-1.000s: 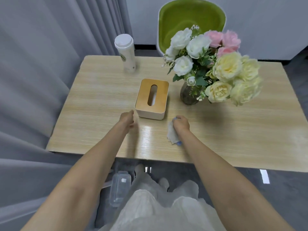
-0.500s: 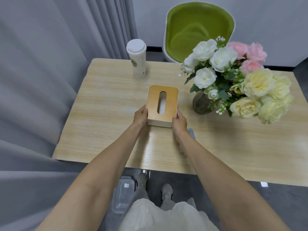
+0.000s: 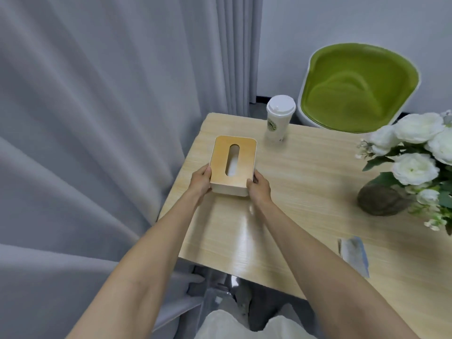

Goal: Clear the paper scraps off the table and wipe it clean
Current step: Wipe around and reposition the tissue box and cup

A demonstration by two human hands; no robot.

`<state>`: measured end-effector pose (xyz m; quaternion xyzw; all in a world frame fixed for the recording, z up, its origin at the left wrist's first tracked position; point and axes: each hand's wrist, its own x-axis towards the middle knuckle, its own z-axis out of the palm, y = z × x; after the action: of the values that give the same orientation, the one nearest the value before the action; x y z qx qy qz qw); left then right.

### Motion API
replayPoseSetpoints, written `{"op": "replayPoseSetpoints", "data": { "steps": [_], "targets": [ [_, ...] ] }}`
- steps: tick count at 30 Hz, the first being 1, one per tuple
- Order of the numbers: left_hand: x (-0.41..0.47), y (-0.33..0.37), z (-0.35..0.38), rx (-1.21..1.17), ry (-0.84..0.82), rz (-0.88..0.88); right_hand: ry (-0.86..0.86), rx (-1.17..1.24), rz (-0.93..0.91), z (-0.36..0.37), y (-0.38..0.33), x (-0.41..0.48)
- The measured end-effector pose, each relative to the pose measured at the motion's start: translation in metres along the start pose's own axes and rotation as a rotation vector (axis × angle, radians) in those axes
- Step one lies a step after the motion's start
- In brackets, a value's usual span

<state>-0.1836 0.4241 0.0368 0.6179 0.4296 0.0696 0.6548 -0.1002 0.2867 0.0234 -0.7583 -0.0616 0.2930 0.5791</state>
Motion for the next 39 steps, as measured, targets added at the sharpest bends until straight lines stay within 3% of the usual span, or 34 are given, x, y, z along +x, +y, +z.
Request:
{"op": "replayPoseSetpoints", "data": {
  "steps": [15, 32, 35, 39],
  "targets": [
    [0.075, -0.004, -0.073, 0.034, 0.107, -0.097, -0.096, -0.075, 0.068, 0.086, -0.011, 0.039],
    [0.072, -0.012, -0.072, -0.062, 0.127, -0.145, -0.079, -0.133, 0.042, 0.089, -0.003, 0.035],
    [0.071, -0.013, -0.067, 0.014, 0.201, -0.106, -0.072, -0.16, 0.062, 0.084, -0.003, 0.032],
    [0.053, -0.009, -0.051, 0.041, 0.459, -0.062, -0.014, -0.133, 0.142, 0.075, 0.0, 0.028]
  ]
}}
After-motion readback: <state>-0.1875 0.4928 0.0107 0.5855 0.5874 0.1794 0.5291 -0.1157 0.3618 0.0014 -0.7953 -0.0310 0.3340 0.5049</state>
